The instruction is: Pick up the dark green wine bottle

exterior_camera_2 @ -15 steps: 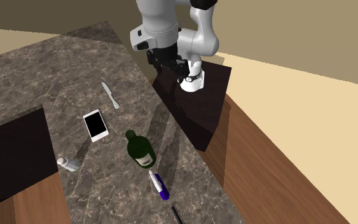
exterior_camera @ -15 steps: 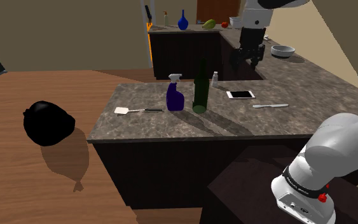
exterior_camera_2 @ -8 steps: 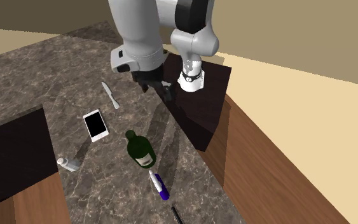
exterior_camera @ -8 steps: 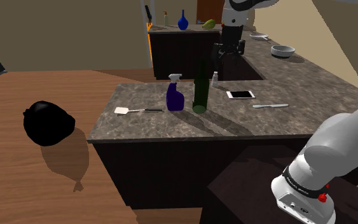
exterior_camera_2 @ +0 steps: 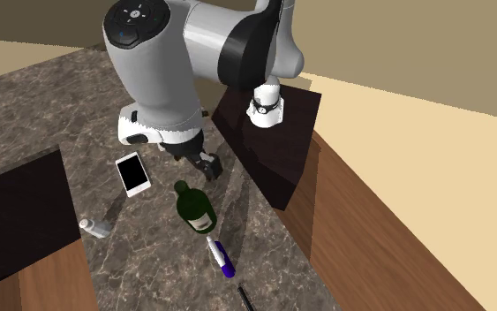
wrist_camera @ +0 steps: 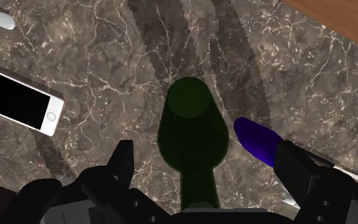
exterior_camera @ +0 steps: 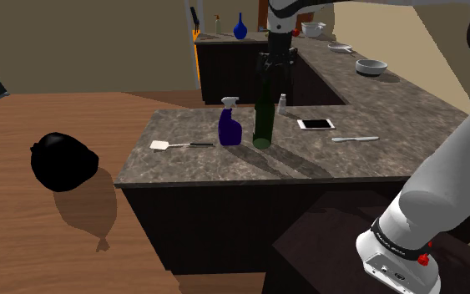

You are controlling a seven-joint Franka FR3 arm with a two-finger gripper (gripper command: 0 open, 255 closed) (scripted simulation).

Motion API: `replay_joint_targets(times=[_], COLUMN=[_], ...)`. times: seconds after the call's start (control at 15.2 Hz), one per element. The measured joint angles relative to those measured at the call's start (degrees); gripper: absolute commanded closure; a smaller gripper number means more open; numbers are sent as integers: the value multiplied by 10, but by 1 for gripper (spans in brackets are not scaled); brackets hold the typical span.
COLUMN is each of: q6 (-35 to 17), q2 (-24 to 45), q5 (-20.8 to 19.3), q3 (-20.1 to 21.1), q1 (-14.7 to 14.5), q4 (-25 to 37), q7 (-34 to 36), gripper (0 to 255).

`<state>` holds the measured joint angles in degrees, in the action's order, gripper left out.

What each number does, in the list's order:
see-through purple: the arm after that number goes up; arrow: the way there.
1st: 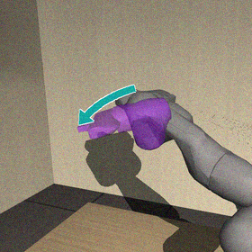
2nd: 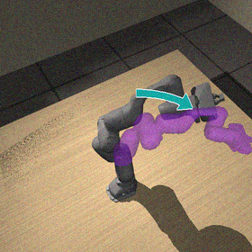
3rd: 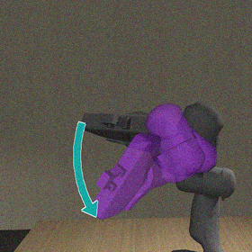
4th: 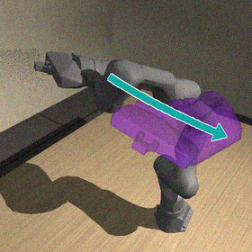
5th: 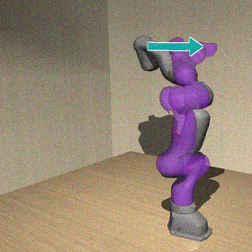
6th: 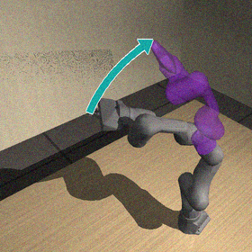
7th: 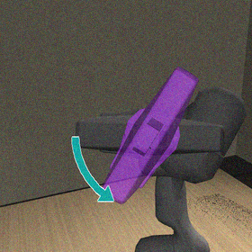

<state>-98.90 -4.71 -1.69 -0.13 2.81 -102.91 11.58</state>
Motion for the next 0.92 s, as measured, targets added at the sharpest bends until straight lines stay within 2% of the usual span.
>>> replay_joint_targets(times=[0.13,0.26,0.73,0.79,0.92], q6=[6,6,-45,-47,-48], q2=[46,67,72,72,72], q5=[-7,-10,-11,-11,-12], q3=[0,-1,-1,-1,-1], q1=[0,1,2,2,2], q4=[57,81,35,33,32], q7=[3,3,5,5,5], gripper=[0,0,0,255,255])
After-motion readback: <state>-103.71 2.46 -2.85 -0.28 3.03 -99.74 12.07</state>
